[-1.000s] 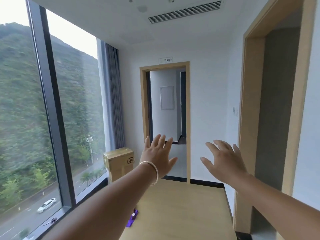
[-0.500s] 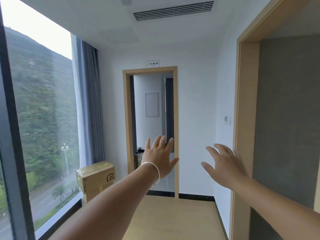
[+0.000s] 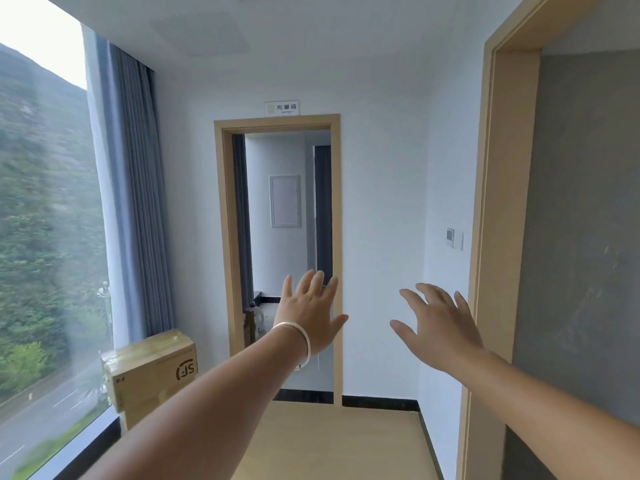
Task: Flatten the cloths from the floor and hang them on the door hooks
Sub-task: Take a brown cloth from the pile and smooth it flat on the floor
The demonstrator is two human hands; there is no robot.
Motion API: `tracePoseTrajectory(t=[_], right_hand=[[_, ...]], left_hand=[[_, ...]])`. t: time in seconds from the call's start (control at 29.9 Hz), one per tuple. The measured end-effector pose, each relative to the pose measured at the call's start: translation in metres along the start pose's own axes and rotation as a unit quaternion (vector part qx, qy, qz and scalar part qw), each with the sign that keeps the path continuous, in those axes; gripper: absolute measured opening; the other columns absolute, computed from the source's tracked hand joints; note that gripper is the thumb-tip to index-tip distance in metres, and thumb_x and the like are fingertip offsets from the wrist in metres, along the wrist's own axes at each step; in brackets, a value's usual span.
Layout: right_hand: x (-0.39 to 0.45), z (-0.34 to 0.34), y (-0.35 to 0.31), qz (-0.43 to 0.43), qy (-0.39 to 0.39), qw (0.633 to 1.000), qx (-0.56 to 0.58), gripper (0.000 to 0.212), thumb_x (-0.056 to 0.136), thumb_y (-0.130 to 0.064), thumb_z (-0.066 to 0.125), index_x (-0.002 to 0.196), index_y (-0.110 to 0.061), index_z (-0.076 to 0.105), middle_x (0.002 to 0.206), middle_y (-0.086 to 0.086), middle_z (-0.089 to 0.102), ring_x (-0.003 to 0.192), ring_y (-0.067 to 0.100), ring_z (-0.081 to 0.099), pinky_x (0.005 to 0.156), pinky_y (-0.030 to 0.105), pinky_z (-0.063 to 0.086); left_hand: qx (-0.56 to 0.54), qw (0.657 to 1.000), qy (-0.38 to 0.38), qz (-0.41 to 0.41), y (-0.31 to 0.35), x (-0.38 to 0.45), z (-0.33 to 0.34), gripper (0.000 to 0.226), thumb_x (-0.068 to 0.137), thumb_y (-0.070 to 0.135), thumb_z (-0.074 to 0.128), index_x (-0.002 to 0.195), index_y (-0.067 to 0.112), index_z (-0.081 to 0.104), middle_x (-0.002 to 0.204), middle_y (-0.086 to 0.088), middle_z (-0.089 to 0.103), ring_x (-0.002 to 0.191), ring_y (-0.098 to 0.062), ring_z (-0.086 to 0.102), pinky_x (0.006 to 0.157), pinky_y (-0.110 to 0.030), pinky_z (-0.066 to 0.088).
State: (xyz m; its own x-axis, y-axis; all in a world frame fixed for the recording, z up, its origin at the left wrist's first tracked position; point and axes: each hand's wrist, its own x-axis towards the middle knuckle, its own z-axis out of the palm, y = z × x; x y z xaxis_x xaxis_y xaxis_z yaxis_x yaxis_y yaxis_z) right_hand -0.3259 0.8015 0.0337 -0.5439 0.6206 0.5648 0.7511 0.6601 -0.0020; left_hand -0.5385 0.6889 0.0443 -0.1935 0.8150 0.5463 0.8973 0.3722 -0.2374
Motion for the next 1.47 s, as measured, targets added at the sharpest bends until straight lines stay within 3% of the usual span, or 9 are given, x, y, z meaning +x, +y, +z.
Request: tracePoseTrajectory(t=[0.6, 0.9, 1.14, 1.34, 1.47], right_hand=[[0.203, 0.145, 0.121, -0.012, -0.029, 0.999, 0.011, 0.062, 0.093, -0.061, 0.035, 0.147, -0.032, 0.026, 0.156, 0.002, 0.022, 0.145, 0.02, 0.014, 0.118, 0.049, 0.006], [0.306, 0.235, 0.131, -0.005, -0.054, 0.999, 0.001, 0.066, 0.092, -0.062, 0.035, 0.149, -0.031, 0.022, 0.157, 0.002, 0.018, 0.145, 0.018, 0.011, 0.118, 0.049, 0.004], [0.429, 0.307, 0.119, 0.004, -0.063, 0.998, -0.017, 0.068, 0.092, -0.063, 0.034, 0.15, -0.031, 0.018, 0.158, 0.002, 0.016, 0.146, 0.018, 0.01, 0.118, 0.049, 0.004], [0.506, 0.367, 0.11, 0.002, -0.06, 0.998, -0.024, 0.068, 0.092, -0.063, 0.033, 0.15, -0.03, 0.018, 0.158, 0.002, 0.018, 0.145, 0.018, 0.014, 0.118, 0.05, 0.007], [0.546, 0.402, 0.112, -0.003, -0.065, 0.998, -0.022, 0.068, 0.092, -0.063, 0.034, 0.15, -0.03, 0.019, 0.158, 0.003, 0.018, 0.145, 0.019, 0.015, 0.118, 0.05, 0.008]], left_hand=[[0.028, 0.999, -0.025, -0.015, 0.03, 0.215, 0.145, 0.074, 0.093, 0.063, 0.022, 0.152, 0.024, 0.001, 0.16, -0.005, 0.009, 0.148, -0.025, 0.003, 0.117, -0.053, 0.002], [-0.001, 1.0, -0.014, -0.007, 0.004, 0.319, 0.245, 0.07, 0.094, 0.06, 0.028, 0.15, 0.023, 0.008, 0.156, -0.004, 0.017, 0.146, -0.023, 0.008, 0.117, -0.053, 0.005], [-0.028, 0.999, -0.02, -0.013, -0.051, 0.426, 0.328, 0.072, 0.094, 0.061, 0.024, 0.152, 0.024, 0.002, 0.159, -0.004, 0.011, 0.147, -0.022, 0.003, 0.118, -0.052, 0.004], [-0.028, 1.0, -0.007, -0.006, -0.089, 0.498, 0.387, 0.068, 0.094, 0.059, 0.029, 0.149, 0.023, 0.011, 0.152, -0.002, 0.022, 0.144, -0.022, 0.011, 0.117, -0.052, 0.008], [-0.023, 1.0, -0.02, -0.002, -0.103, 0.534, 0.425, 0.07, 0.094, 0.06, 0.027, 0.15, 0.023, 0.007, 0.155, -0.004, 0.017, 0.145, -0.022, 0.008, 0.117, -0.052, 0.007]])
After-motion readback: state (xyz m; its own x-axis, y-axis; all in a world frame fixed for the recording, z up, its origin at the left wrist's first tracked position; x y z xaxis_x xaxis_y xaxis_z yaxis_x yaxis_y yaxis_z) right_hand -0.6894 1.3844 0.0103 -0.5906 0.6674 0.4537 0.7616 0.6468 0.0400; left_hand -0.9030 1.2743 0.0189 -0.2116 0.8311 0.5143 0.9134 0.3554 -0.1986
